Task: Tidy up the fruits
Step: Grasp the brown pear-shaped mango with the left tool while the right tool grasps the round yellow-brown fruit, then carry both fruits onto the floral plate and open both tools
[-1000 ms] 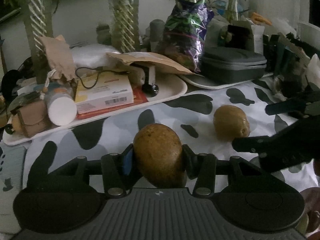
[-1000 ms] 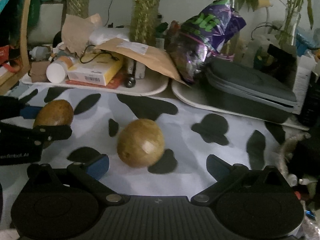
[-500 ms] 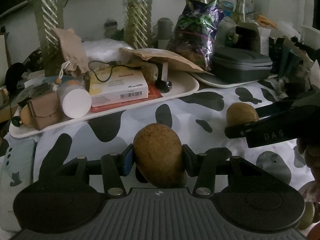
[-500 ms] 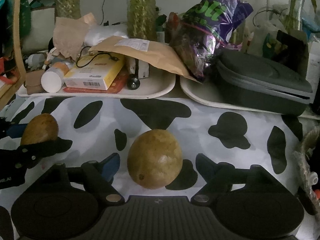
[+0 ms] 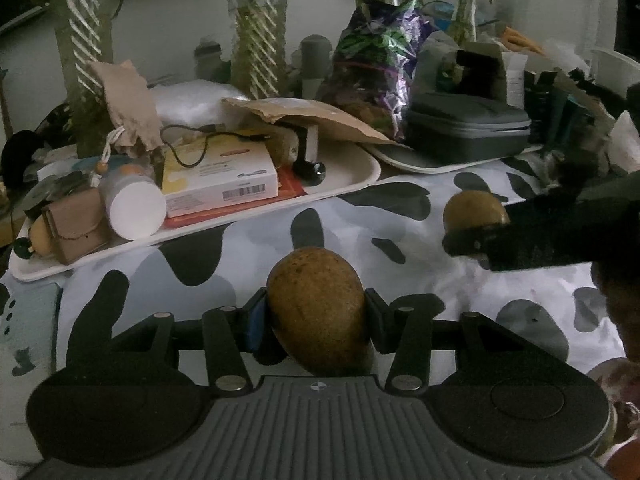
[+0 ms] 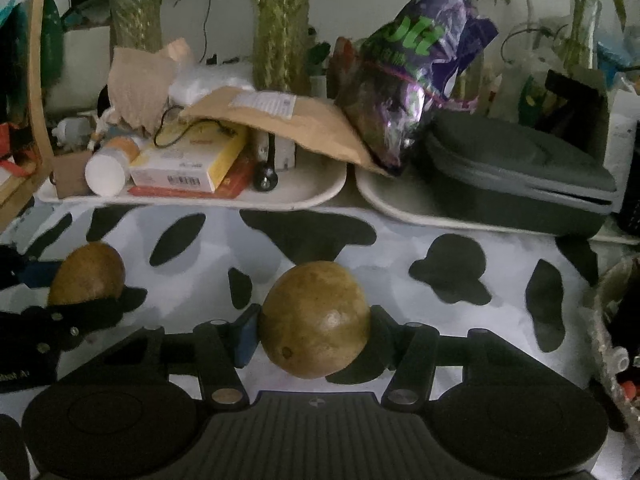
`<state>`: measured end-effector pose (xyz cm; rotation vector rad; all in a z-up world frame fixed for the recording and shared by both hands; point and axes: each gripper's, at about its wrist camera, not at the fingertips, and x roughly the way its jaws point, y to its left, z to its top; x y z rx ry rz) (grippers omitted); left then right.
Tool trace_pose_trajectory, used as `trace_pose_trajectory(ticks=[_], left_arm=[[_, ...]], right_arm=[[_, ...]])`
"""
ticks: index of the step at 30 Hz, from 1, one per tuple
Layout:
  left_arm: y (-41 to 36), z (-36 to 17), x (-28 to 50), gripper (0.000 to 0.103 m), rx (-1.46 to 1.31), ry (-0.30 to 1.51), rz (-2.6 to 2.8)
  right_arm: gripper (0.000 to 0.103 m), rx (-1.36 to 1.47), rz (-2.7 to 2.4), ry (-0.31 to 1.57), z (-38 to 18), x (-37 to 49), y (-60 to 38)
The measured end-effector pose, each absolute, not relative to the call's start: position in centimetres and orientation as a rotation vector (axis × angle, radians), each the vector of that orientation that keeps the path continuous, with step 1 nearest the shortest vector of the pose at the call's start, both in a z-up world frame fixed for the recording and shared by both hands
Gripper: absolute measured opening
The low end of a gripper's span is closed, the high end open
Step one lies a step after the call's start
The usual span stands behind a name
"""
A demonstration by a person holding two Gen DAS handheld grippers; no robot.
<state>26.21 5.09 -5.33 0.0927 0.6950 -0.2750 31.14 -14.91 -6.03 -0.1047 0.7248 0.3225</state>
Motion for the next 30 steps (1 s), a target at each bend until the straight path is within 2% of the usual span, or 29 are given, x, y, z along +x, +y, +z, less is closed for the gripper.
trace_pose_trajectory(ticks=[30], left_arm=[[0.8,-3.2,18.6,0.047,0.109,0.686,-0.363]], right_arm=[[0.058,-0.059,0.360,0.686,-1.4,21.8,-18.9]])
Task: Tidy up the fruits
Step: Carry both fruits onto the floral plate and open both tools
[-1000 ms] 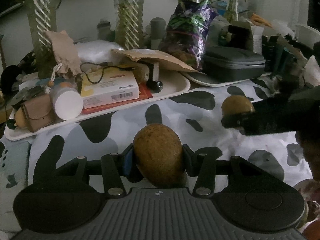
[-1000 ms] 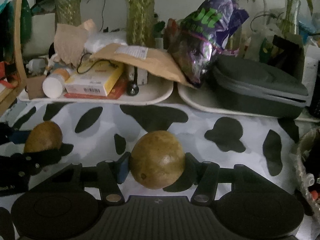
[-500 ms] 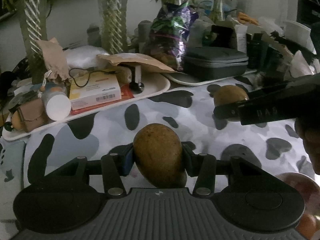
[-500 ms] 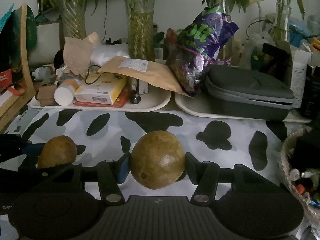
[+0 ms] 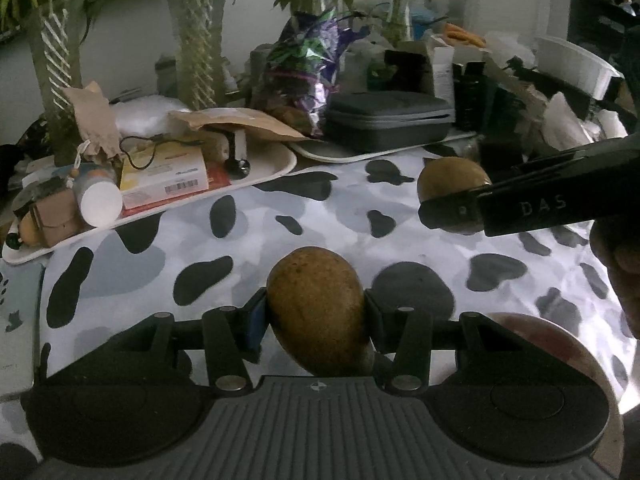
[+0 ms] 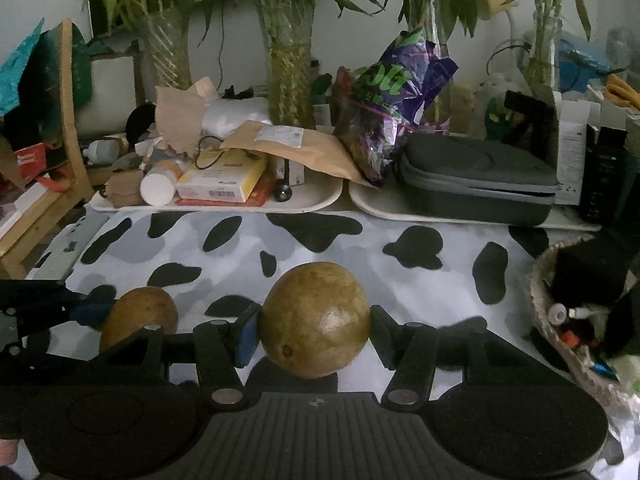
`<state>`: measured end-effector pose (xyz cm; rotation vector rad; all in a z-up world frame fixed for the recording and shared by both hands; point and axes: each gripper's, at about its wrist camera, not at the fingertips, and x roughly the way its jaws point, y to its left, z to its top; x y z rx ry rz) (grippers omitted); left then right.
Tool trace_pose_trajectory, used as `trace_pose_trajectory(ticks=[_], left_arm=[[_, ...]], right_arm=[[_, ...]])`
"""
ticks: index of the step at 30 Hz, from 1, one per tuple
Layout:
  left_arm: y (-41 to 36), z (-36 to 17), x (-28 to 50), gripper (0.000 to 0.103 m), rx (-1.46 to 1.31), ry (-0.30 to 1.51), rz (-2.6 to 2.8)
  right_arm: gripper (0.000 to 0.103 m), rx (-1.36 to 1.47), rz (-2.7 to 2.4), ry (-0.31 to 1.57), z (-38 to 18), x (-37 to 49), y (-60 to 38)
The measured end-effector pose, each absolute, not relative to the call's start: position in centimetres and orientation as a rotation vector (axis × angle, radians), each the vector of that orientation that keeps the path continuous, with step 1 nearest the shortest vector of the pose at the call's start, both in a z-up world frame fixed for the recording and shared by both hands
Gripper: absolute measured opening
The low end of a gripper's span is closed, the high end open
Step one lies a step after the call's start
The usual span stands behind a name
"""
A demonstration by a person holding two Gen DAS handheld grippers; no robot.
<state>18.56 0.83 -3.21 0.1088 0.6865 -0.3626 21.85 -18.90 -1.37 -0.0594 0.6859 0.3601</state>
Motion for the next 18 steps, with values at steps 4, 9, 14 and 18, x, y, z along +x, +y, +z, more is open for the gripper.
trace_pose_trajectory(ticks=[4,9,14,18], left_arm=[[0.3,-2.7,17.3,0.047,0.102,0.680,-0.377],[-0.2,-2.2,15.4,0.047,0.092,0.676,-0.399],[-0.3,-2.3,13.8,0.047,0.099,0.702,-0.408],[-0.3,-2.3,12.4,0.047,0.099,0.721,-0.405]], right_arm=[[0.058,-0.055,0.362,0.681,-0.9,20.2,-19.5],[0.058,-0.035,0.371,0.681,-0.4,18.2,-20.3],[0.059,-0.033,0.380,0.674,0.0,16.1,-21.0],[0.059,-0.026,0.385,0.671,0.2,14.7,-21.5]])
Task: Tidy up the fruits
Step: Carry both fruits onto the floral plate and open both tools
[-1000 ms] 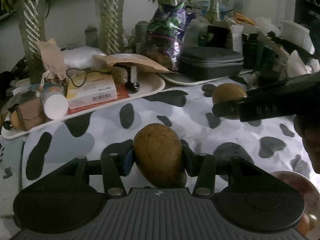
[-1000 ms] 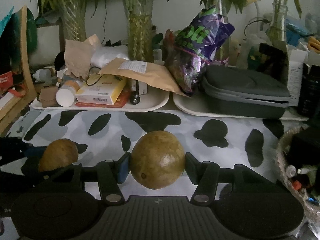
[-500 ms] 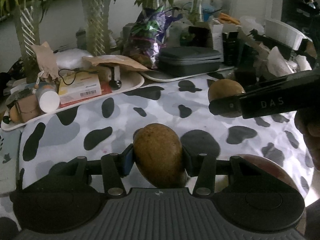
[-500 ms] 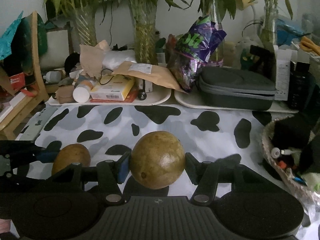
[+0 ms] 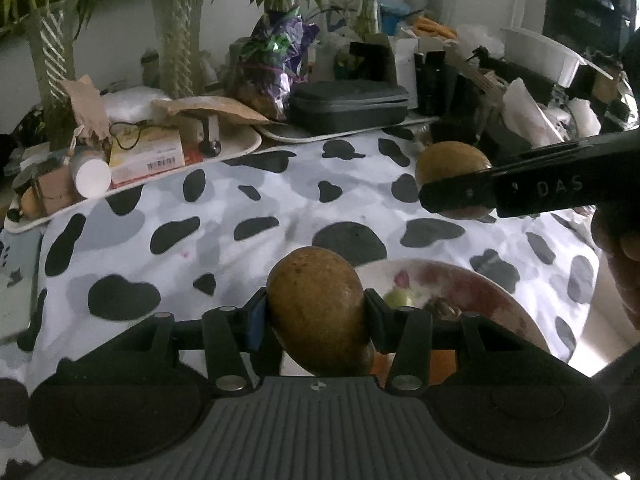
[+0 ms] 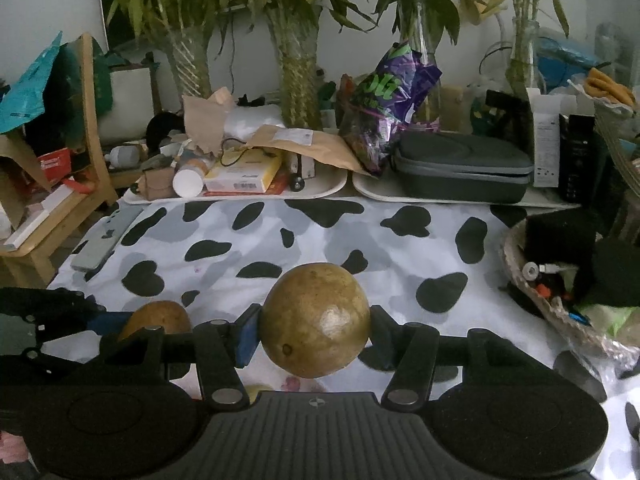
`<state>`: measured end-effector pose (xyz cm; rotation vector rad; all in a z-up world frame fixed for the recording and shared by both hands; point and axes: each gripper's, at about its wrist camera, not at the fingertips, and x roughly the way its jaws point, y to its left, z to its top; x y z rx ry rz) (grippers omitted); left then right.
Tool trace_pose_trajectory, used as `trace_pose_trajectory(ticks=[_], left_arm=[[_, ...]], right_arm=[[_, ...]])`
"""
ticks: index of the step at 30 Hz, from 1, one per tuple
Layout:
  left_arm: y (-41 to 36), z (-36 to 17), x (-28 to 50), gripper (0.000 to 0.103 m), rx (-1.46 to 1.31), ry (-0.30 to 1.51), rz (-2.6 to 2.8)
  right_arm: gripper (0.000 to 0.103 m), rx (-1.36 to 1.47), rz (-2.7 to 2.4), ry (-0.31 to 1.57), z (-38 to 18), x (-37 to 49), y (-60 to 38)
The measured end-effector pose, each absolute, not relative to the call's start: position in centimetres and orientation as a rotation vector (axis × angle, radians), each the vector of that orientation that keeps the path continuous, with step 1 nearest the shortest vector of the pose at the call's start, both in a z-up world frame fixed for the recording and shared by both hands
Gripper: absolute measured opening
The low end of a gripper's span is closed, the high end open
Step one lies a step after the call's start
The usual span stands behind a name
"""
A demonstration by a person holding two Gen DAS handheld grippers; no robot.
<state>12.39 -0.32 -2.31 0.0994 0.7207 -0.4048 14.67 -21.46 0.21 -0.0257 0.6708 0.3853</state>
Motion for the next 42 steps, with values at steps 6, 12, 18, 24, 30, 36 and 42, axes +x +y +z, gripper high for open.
trace_pose_trajectory(ticks=[6,12,18,24,30,36,42], left_arm=[[-0.5,-2.1,10.1,0.047,0.096,0.727,-0.424],[-1.0,-1.8,7.9,0.047,0.098,0.730,-0.456],[-2.2,-2.1,5.4,0.047,0.121,0.751,-0.541],[-3.5,-3.2,4.3,0.047,0.152,0.801,-0.580],[-4.7,-4.5,4.3,0.051,0.243,0.843,-0.551],[-4.2,-3.5,3.6,0.081,0.241,0.764,-0.501],[-3.4,-2.6,2.9,0.081,0.203,0.747,-0.475]], right_arm=[[0.059,-0.029,0.395,0.668,0.4,12.6,-22.0],[0.059,-0.030,0.398,0.666,0.5,10.5,-22.4],[0.059,-0.024,0.392,0.668,0.5,8.6,-23.1],[0.059,-0.017,0.392,0.682,0.2,6.8,-23.8],[0.059,-0.014,0.390,0.698,-0.1,5.4,-24.3],[0.059,0.009,0.401,0.735,-0.7,4.6,-25.0],[0.059,0.015,0.438,0.785,-1.3,4.0,-24.6]])
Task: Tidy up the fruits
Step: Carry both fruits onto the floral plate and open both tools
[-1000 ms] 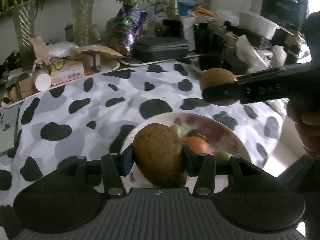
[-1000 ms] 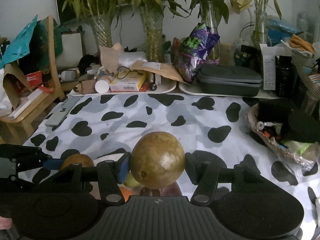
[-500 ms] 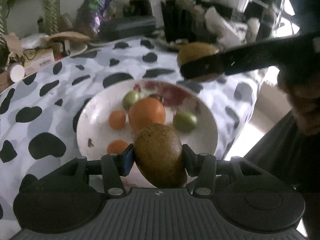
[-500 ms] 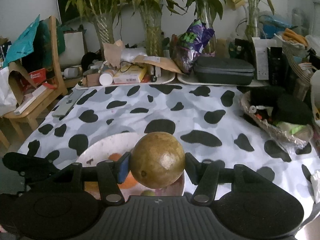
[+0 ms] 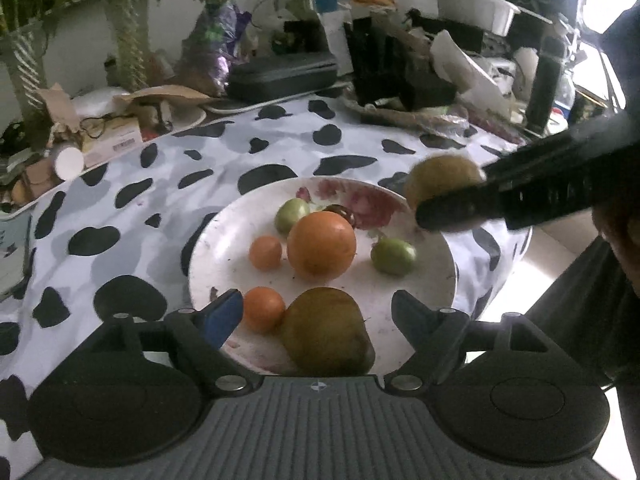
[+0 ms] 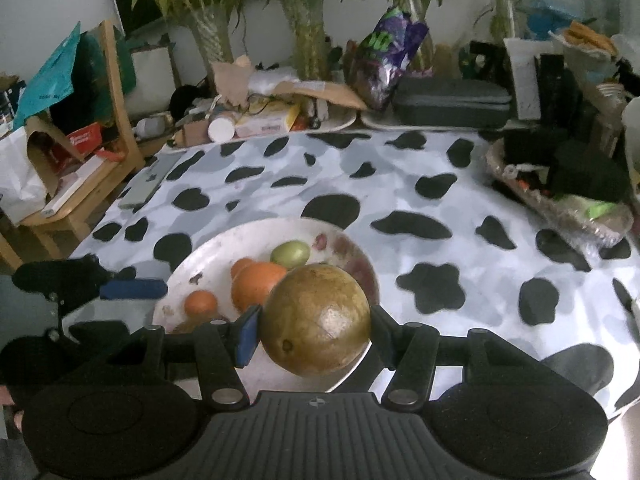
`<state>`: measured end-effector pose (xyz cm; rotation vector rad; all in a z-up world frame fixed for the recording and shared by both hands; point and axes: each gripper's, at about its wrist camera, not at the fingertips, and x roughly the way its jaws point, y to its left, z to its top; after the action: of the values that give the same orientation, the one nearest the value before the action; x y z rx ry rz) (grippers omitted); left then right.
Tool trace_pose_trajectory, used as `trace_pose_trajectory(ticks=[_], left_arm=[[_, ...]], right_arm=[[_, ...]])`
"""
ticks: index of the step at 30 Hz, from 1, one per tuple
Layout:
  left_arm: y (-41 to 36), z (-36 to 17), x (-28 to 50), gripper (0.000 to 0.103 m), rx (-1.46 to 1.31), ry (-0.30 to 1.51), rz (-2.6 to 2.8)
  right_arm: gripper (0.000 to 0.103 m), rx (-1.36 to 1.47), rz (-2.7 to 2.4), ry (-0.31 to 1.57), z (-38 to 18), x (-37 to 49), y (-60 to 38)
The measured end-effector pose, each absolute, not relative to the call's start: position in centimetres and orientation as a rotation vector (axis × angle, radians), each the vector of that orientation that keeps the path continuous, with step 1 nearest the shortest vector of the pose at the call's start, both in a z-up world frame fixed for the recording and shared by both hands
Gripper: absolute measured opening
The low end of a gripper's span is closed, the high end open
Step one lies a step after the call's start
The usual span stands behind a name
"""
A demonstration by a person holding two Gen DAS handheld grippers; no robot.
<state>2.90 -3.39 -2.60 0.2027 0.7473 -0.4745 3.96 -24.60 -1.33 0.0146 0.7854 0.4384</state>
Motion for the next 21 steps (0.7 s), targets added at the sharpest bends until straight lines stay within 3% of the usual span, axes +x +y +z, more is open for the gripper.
trace_pose_trajectory(ticks=[19,21], left_arm=[[-0.6,-1.9,1.5,0.081,0.161,0.756,-0.367],[-0.4,-1.9,1.3,0.081,0.158,0.761,-0.344]], right_arm=[[0.060,-0.135,0.534,0.898,-3.7,3.4,-19.8],[0.087,-0.138,0.524,0.864,-3.3,3.2,-19.9]])
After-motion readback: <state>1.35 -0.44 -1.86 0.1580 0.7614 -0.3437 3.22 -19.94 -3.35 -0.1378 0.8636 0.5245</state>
